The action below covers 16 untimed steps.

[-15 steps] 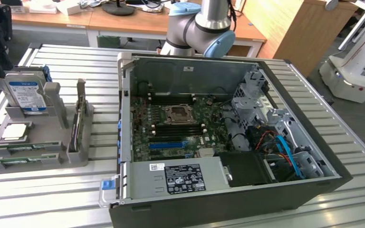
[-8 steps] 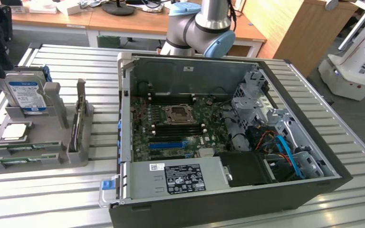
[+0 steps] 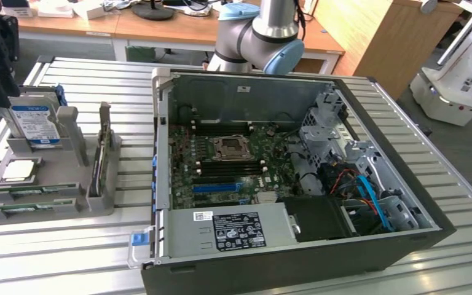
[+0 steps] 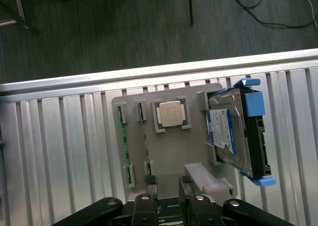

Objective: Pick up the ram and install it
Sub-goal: 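Pick up the ram and move it above insertion slot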

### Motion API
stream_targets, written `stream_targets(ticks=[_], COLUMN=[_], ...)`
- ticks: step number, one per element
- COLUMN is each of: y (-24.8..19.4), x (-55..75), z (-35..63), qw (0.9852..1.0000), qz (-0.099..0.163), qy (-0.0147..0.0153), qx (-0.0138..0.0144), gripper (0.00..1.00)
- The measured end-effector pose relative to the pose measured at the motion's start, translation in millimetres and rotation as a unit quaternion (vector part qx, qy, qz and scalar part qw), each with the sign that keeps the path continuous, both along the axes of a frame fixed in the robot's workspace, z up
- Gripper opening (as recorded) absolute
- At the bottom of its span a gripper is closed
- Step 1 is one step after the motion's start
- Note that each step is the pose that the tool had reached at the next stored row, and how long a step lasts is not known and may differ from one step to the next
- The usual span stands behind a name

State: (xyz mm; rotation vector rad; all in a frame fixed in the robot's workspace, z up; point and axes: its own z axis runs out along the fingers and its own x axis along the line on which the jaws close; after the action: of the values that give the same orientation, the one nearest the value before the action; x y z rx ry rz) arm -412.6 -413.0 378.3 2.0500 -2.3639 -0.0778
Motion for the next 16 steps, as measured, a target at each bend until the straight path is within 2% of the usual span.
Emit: stream_targets(ticks=[8,16], y=[0.0,0.0], x=[0.0,0.0], z=[-11.2,-11.5], qw=[1.0000,1.0000], qz=[0.001,0.010], qy=[0.0000,0.0000], qx=[0.0000,0.0000], gripper=[0.31,0.31])
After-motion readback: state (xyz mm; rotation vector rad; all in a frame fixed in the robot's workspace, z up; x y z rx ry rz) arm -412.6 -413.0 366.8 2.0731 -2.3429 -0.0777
